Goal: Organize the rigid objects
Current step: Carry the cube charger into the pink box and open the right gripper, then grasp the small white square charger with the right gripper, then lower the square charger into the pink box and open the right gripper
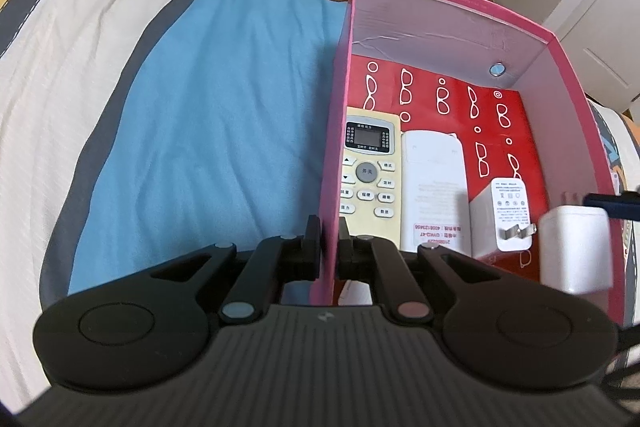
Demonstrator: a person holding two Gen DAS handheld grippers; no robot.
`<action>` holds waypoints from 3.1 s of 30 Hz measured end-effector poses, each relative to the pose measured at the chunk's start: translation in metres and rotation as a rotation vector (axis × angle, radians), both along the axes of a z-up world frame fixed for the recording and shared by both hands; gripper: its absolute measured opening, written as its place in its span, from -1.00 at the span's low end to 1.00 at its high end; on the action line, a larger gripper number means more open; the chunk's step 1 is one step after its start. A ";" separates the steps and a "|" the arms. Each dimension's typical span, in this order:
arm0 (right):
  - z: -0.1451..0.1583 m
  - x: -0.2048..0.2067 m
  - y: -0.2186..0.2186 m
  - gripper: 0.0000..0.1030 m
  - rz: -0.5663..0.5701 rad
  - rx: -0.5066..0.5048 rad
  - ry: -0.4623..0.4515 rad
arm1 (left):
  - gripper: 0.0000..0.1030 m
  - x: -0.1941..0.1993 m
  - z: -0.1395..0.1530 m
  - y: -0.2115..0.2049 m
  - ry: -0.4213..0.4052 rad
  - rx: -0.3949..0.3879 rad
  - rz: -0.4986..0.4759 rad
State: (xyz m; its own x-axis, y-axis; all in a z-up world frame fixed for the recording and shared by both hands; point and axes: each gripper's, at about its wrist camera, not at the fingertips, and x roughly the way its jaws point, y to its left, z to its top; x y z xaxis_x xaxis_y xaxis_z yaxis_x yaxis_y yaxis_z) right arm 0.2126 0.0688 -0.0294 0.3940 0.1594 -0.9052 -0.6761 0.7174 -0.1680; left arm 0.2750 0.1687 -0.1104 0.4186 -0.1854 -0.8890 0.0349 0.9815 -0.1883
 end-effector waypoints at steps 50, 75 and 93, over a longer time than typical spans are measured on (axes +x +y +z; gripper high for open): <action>-0.083 0.046 -0.288 0.21 -0.734 0.507 0.010 | -0.90 0.002 0.000 -0.007 0.008 0.032 0.014; 0.046 -0.019 -0.122 0.21 -0.197 0.583 -0.223 | -0.93 -0.002 0.002 -0.009 -0.002 0.047 0.024; -0.006 0.055 -0.037 0.22 -0.054 0.130 -0.088 | -0.91 0.000 -0.001 -0.007 0.001 0.028 0.021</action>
